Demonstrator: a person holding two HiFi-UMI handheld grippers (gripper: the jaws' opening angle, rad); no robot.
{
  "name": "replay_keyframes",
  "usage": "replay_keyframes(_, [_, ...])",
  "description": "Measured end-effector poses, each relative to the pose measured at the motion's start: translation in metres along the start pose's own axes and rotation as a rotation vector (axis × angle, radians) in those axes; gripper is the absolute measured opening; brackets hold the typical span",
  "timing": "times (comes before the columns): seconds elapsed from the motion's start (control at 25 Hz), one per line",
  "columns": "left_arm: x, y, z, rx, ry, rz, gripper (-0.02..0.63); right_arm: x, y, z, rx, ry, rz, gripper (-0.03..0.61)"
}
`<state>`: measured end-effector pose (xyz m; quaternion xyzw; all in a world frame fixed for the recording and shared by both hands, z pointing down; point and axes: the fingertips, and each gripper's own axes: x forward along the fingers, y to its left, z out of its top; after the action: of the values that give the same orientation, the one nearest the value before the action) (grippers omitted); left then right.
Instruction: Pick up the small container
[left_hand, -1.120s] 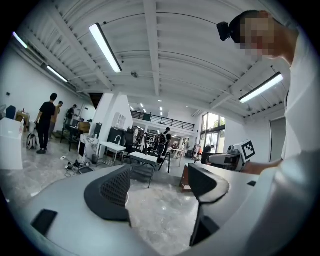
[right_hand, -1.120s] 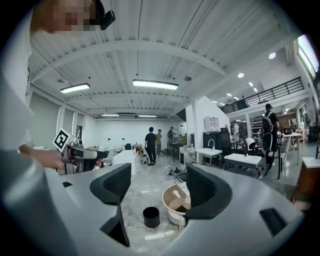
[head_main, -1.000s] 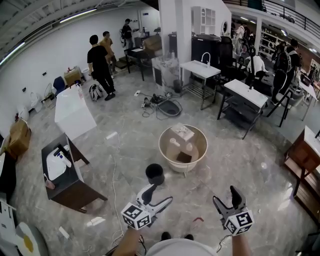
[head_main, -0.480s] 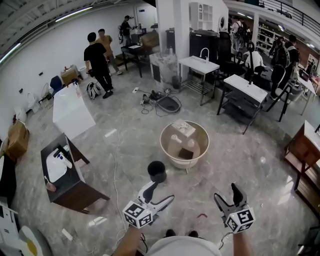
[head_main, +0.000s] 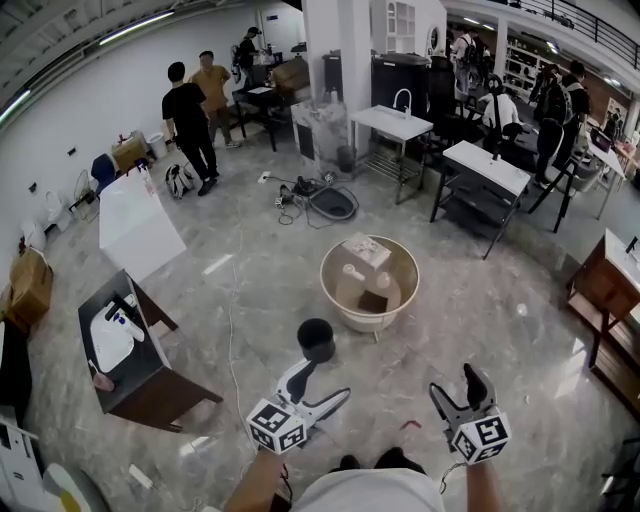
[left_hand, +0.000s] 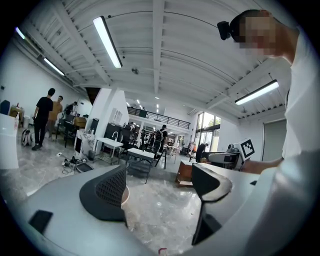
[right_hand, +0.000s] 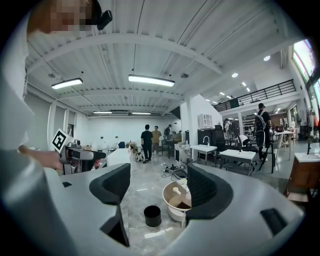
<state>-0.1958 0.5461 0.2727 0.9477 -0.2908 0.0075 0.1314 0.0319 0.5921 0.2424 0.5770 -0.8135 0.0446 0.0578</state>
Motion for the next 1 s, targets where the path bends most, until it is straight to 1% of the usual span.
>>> replay_keyframes(0.24, [0.005,0.009,0.000,-0.005,0.005,-0.010,0.414,0.005,-0.002,0.000,-0.004,0.015,-0.025,0.368])
replay_keyframes(0.6, [0.032,0.026,0.000,-0.026,0.023,-0.004,0.409,0.030,-0.025,0.000,0.005,0.025,-0.023,0.368])
replay_keyframes(0.8, [0.060,0.042,0.002,-0.031,0.035,0.004,0.408,0.054,-0.049,-0.002,0.014,0.031,-0.014,0.368])
replay_keyframes(1.0, [0.099,0.060,0.010,-0.036,0.049,0.018,0.408,0.086,-0.083,-0.003,0.025,0.043,-0.002,0.368])
